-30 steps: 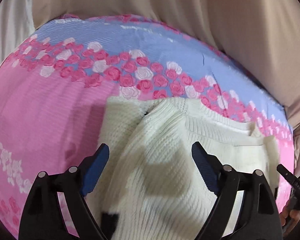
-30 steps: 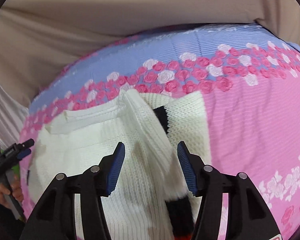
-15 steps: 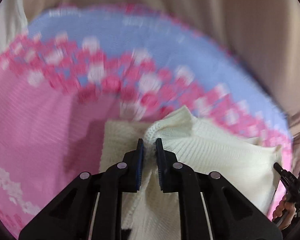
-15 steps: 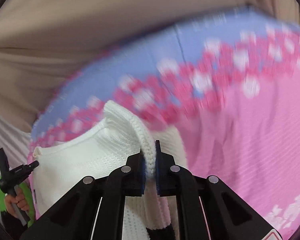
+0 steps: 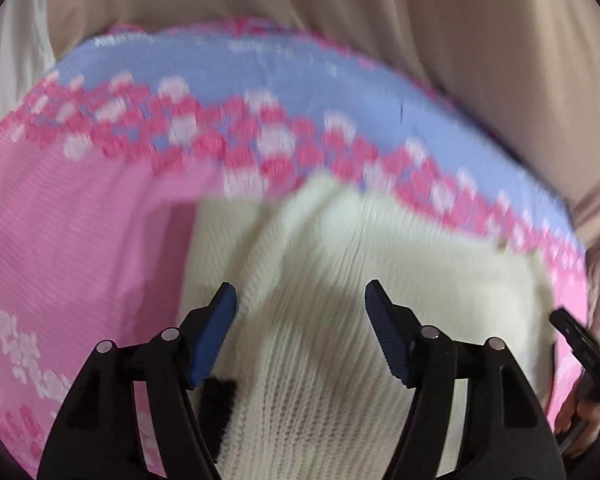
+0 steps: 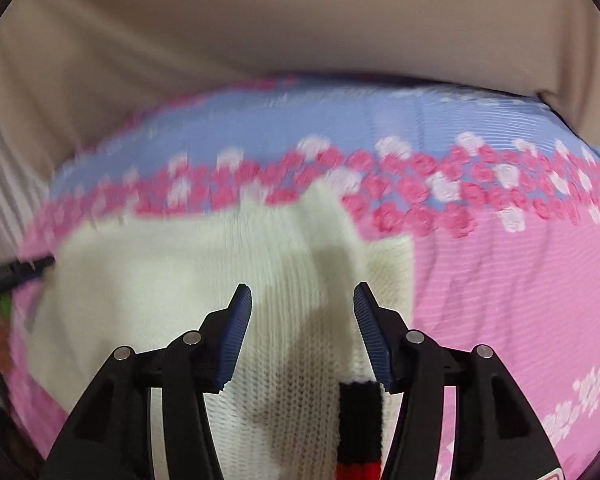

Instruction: Fold small clothes

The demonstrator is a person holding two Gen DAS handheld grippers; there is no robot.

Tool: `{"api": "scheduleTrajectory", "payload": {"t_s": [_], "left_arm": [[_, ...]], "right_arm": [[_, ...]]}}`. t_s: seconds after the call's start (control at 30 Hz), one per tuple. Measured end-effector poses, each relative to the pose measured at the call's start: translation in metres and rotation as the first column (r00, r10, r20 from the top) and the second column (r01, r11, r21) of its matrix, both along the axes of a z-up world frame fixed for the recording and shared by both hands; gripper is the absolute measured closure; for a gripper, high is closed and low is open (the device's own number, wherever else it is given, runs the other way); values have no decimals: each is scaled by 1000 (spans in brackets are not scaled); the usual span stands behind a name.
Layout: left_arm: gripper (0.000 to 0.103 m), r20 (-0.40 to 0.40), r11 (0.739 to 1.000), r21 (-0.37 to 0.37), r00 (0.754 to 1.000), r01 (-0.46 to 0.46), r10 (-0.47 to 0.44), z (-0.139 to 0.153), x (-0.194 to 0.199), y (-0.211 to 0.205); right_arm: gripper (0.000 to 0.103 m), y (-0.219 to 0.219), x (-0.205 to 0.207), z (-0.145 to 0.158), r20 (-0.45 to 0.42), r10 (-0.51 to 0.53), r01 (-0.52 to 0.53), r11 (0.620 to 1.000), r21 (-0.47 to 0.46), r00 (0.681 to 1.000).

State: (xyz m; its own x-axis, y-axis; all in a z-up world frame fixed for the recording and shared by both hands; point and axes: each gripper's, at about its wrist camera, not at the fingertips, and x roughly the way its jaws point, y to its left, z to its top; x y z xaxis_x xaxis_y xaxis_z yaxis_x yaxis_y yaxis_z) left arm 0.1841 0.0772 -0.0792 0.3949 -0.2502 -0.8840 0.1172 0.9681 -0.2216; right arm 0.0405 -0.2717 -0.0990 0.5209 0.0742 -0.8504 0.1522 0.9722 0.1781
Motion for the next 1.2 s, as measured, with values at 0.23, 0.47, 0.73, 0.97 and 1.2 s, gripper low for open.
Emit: {"api": "scheduleTrajectory", "payload": {"t_s": [0.23,0.47,0.73,0.97,1.2], "left_arm": [[86,-55,997,-27,996,-68,66,-6,14,17],[75,-86,986,-134,992,-103,92,-1,7,27],[49,-29,996,-83,999,-45,43,15,-78,38],[49,-75,998,37,996,-45,48,-22,-101,29],[50,-97,989,-104,991,-107,97,-9,-102,60]], "right_arm": [[101,-44,2,1,18,-134,132,987,88,991],[94,-78,-10,-6,-45,-250,252,921,297,967],[72,-10,-52,42,46,-122,102,947,304,992],[90,122,18,-6,-74,232,-209,949,235,970],[82,58,34,22,-18,-92,93,938,334,996]]}}
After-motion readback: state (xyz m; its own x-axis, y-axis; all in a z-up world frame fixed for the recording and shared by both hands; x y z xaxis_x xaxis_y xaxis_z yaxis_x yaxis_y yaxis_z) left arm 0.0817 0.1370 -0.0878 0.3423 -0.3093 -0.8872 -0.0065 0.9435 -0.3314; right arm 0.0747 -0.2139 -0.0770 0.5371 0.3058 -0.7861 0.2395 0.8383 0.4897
